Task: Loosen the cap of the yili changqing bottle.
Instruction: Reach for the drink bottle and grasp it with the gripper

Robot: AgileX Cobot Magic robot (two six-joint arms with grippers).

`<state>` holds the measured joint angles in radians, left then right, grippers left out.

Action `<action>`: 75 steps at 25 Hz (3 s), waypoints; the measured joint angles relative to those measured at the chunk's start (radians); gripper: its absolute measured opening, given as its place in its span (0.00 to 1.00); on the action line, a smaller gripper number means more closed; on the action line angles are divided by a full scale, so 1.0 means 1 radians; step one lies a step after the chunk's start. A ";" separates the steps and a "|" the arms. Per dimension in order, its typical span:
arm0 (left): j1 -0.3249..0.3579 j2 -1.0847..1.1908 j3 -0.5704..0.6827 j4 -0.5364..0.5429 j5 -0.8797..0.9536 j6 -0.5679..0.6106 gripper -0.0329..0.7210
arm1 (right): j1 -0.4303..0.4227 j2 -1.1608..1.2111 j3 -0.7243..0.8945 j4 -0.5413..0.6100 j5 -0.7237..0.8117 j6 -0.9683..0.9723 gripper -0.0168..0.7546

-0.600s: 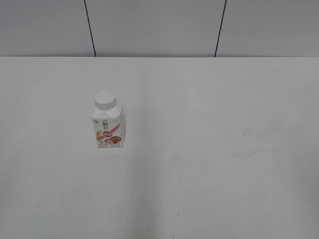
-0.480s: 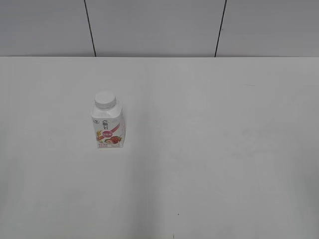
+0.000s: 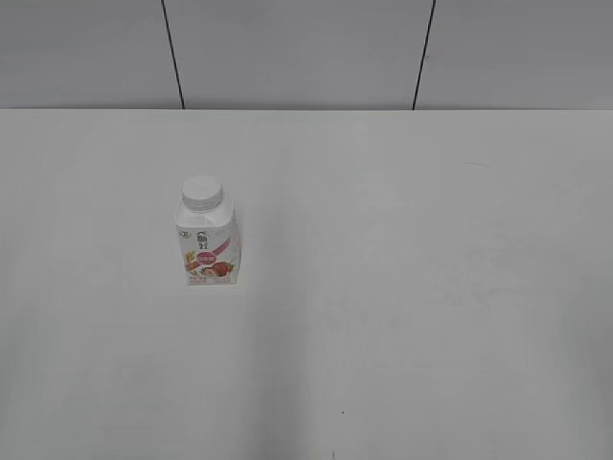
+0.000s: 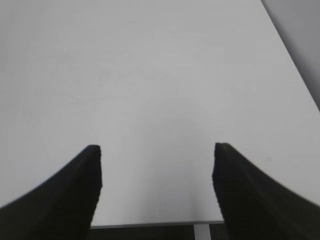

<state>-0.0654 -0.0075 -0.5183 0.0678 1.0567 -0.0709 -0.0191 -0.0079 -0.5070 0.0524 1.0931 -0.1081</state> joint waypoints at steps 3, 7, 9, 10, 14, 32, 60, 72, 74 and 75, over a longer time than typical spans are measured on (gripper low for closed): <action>0.000 0.000 0.000 0.000 0.000 0.000 0.71 | 0.000 0.000 0.000 0.000 0.000 0.000 0.73; 0.000 0.000 0.000 0.000 0.000 0.000 0.71 | 0.000 0.000 0.000 0.000 0.000 0.000 0.73; 0.000 0.000 0.000 0.000 0.000 0.000 0.71 | 0.000 0.000 0.000 0.000 0.000 0.000 0.73; 0.000 0.000 0.000 0.000 0.000 0.000 0.71 | 0.000 0.000 0.000 0.000 0.000 0.000 0.73; 0.000 0.000 0.000 0.000 0.000 0.000 0.71 | 0.000 0.000 0.000 0.000 0.000 0.000 0.73; 0.000 0.098 -0.066 -0.007 -0.381 0.071 0.71 | 0.000 0.000 0.000 0.000 0.000 0.000 0.73; -0.007 1.098 0.046 0.277 -1.272 -0.010 0.71 | 0.000 0.000 0.000 0.000 0.000 0.000 0.73; 0.036 1.414 0.046 0.655 -1.615 -0.345 0.71 | 0.000 0.000 0.000 0.000 0.000 0.000 0.73; 0.074 1.442 0.046 0.799 -1.686 -0.462 0.71 | 0.000 0.000 0.000 0.000 0.000 0.000 0.73; 0.097 1.453 0.046 0.890 -1.719 -0.511 0.71 | 0.000 0.000 0.000 0.000 0.000 0.000 0.73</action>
<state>0.0313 1.4457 -0.4723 0.9575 -0.6623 -0.5820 -0.0191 -0.0079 -0.5070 0.0524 1.0931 -0.1081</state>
